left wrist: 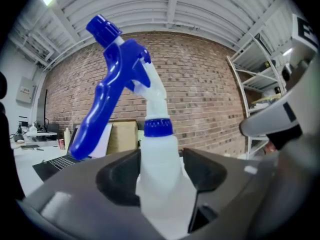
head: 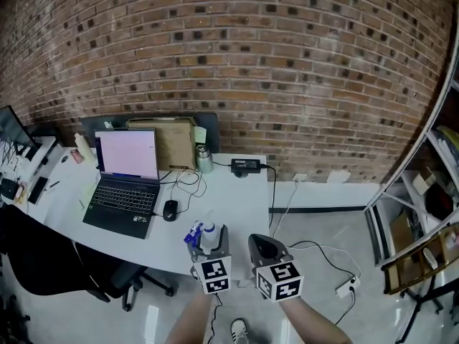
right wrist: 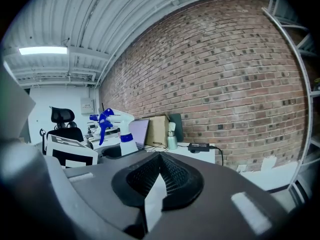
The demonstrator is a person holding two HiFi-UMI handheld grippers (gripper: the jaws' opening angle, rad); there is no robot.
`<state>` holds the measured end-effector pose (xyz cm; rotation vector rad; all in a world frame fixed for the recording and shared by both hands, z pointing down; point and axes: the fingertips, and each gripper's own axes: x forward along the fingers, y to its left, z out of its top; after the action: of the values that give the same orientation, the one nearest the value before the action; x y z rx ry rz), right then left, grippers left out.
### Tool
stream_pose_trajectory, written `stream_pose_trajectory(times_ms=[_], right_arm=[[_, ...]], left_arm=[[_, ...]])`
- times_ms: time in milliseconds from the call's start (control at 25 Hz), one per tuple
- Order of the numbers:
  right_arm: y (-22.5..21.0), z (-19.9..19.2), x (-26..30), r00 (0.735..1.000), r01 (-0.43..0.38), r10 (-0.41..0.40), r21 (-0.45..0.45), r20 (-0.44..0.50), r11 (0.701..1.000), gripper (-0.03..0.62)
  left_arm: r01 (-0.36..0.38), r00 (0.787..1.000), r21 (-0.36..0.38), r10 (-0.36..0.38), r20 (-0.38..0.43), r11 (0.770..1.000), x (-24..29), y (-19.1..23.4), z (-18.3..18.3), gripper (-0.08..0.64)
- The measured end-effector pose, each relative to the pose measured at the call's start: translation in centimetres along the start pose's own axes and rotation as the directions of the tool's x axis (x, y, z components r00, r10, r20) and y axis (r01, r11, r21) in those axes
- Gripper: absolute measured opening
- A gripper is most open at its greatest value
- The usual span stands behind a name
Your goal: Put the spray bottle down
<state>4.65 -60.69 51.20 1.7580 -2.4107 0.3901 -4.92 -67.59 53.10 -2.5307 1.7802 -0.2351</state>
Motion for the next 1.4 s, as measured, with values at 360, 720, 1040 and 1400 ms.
stream_pose_trajectory(times_ms=[360,720,1040,1400], right_arm=[[1.4,0.2,-2.4,1.000,-0.022,0.022,-0.005,0.013,1.000,-0.005],[3.7,-0.7,-5.9,0.997,-0.074,0.074,-0.026,0.016,0.997,-0.006],[3.7,-1.2,-8.1,0.997,-0.071,0.072,-0.023,0.032,0.997,-0.006],[5.6,-4.0,-12.7,0.997,-0.081,0.081,-0.038,0.017,0.996,-0.005]], left_arm=[[0.000,0.998,-0.021,-0.002,-0.068,1.000,-3.0,0.3,-0.2,0.295],[-0.040,0.991,-0.025,0.037,-0.128,0.999,-7.5,0.1,-2.5,0.295],[-0.084,0.994,-0.043,0.081,-0.078,0.996,-11.9,-0.7,-1.0,0.261],[-0.126,0.992,-0.094,0.127,0.008,0.988,-20.6,-2.9,1.4,0.006]])
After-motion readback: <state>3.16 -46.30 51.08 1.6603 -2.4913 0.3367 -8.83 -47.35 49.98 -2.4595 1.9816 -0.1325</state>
